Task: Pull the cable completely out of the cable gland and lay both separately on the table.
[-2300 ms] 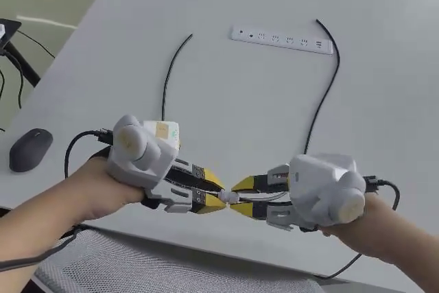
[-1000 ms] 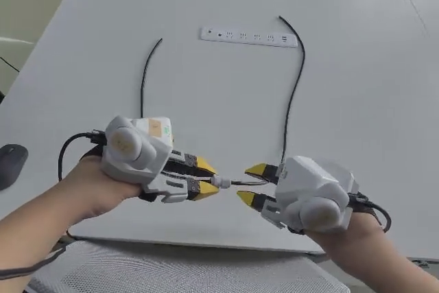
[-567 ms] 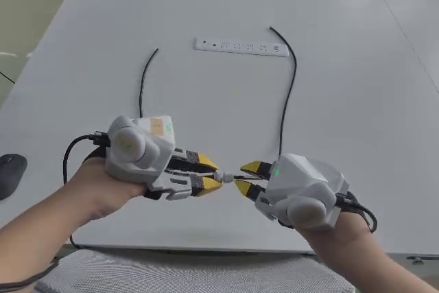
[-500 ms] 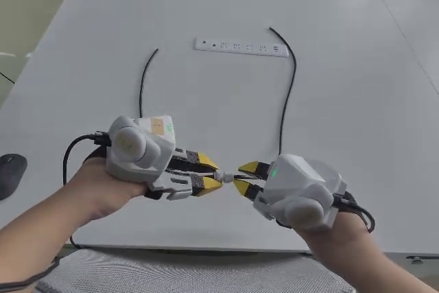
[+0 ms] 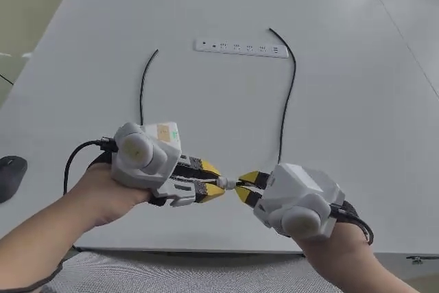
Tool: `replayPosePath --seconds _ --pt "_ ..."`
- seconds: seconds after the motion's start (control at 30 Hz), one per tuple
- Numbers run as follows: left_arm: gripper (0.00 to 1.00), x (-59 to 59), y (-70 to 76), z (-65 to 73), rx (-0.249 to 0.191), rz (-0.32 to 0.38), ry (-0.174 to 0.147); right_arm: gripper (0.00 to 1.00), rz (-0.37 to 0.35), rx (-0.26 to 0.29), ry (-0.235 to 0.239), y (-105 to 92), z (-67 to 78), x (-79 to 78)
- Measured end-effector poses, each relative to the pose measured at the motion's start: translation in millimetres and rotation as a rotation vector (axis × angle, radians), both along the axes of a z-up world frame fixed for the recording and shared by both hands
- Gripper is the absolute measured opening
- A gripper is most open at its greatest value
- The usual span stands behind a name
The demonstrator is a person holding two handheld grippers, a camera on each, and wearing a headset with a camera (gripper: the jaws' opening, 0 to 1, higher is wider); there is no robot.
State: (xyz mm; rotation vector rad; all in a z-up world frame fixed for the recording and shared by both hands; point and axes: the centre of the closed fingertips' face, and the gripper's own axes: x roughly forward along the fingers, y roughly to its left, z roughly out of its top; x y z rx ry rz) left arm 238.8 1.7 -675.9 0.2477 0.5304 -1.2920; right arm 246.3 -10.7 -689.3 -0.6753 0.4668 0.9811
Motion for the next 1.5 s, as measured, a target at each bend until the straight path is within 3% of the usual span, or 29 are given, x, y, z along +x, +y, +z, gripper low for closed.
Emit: replayPosePath --seconds 0.07,0.6,0.83,1.2,1.5 --pt "0.16 0.4 0.9 0.0 -0.007 0.005 0.016 0.01 -0.006 0.010 0.015 0.1 -0.4 0.3" --pt "0.15 6.7 2.6 1.6 -0.017 0.006 -0.003 0.00 -0.048 0.038 0.066 -7.7 -7.6 11.1" --pt "0.15 6.7 1.7 3.8 -0.029 0.009 0.001 0.00 -0.109 0.045 0.099 -23.3 -14.0 16.4" --pt "0.15 4.7 -2.5 6.0 -0.036 0.013 0.000 0.00 -0.280 0.106 0.188 -51.9 -30.0 26.7" --pt "0.15 4.8 -3.1 5.9 -0.036 0.025 -0.014 0.00 -0.484 0.191 0.313 -75.6 -52.1 30.2"
